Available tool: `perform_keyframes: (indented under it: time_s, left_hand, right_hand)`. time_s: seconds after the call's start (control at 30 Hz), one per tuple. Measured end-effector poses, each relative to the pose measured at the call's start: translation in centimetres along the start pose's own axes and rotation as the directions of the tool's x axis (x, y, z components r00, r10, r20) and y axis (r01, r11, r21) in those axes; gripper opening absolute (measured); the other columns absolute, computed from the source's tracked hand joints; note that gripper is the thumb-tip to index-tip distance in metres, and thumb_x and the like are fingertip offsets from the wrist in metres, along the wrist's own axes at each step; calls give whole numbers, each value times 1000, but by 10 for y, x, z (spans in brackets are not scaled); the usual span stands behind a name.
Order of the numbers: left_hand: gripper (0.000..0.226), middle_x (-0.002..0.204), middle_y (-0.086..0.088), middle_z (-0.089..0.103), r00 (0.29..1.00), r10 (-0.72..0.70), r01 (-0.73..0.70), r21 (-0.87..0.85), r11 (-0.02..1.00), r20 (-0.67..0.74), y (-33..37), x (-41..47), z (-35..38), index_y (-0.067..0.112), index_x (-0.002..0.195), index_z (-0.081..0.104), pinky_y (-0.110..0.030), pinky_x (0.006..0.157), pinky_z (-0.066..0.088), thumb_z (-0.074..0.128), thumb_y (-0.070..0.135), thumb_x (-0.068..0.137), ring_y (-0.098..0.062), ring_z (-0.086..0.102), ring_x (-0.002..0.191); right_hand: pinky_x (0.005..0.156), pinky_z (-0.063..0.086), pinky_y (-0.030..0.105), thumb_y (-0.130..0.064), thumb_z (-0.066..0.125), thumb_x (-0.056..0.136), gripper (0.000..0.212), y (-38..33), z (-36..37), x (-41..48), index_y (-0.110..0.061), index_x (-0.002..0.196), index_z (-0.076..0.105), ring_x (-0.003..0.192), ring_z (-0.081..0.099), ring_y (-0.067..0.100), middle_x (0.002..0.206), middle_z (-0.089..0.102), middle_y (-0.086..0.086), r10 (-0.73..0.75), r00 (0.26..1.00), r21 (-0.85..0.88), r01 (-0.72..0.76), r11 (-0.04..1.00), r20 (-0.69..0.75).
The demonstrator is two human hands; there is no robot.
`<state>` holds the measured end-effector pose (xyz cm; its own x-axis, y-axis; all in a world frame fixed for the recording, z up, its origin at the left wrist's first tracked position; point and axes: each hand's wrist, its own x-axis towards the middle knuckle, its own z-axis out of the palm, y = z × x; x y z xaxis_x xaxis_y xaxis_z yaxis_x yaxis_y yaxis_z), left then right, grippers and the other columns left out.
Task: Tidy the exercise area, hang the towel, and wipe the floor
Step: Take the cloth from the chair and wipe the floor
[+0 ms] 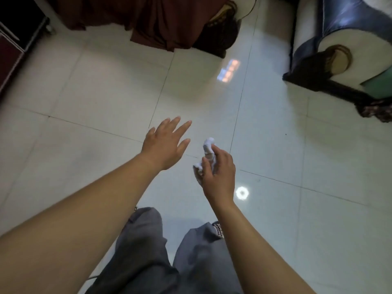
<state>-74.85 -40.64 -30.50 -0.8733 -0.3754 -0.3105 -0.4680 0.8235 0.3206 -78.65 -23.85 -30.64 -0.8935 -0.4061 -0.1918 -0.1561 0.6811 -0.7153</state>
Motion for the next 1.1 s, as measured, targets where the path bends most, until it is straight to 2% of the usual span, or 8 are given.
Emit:
perform_keyframes:
  time_s: [0.2, 0.27, 0.4, 0.57, 0.77, 0.93, 1.1]
  left_hand:
    - [54, 158, 1, 11, 993, 20, -20, -3, 1000, -115, -1, -29, -66, 35, 149, 10, -47, 114, 20, 25, 46, 98, -23, 9, 145]
    - [54, 158, 1, 12, 991, 21, -22, -11, 1000, -133, -7, -38, -84, 36, 149, 11, -48, 114, 20, 25, 46, 98, -23, 9, 145]
    - [54, 158, 1, 13, 992, 0, -1, -15, 1000, -124, -24, -65, -122, 36, 148, 11, -50, 114, 21, 24, 47, 98, -23, 10, 145]
    - [53, 157, 0, 16, 989, -73, 68, -44, 997, -132, -28, -105, -155, 33, 149, 14, -48, 113, 23, 26, 46, 98, -23, 13, 144]
    - [51, 156, -2, 21, 923, -226, 162, -218, 962, -311, 21, -131, -167, 29, 148, 21, -44, 111, 24, 29, 42, 99, -23, 17, 143]
    - [51, 156, -1, 21, 888, -230, 172, -176, 969, -397, 76, -159, -158, 31, 148, 21, -42, 111, 25, 29, 44, 99, -20, 18, 143]
    - [53, 157, 0, 19, 816, -339, 298, -163, 941, -468, 111, -202, -159, 32, 148, 20, -41, 112, 25, 26, 47, 98, -20, 16, 144]
  right_hand:
    - [89, 40, 26, -29, 53, 91, 33, -65, -30, -11, -22, 123, 52, 107, 49, 12, 119, 54, -1, -132, 991, -7, 131, 991, -23]
    - [86, 43, 29, -34, 49, 89, 33, -82, -35, -10, -21, 119, 54, 105, 52, 15, 115, 56, 1, -170, 985, -22, 169, 985, -22]
    - [85, 38, 23, -29, 52, 91, 32, -116, -46, -21, -23, 123, 52, 108, 48, 11, 118, 54, -2, -198, 979, -31, 197, 980, -49]
    - [93, 44, 32, -27, 53, 91, 33, -151, -58, -45, -23, 124, 52, 110, 48, 11, 121, 52, -2, -224, 971, 64, 230, 971, -90]
    - [92, 45, 32, -28, 53, 92, 34, -157, -87, -56, -21, 125, 51, 108, 47, 9, 124, 50, -3, -345, 937, 114, 349, 930, -60]
    - [92, 46, 34, -27, 54, 92, 36, -144, -134, -57, -22, 127, 51, 110, 47, 14, 126, 50, -2, -466, 885, 96, 466, 880, -24]
    - [92, 47, 38, -28, 53, 92, 37, -136, -160, -63, -24, 129, 50, 112, 48, 17, 129, 50, 0, -612, 789, 93, 606, 790, 50]
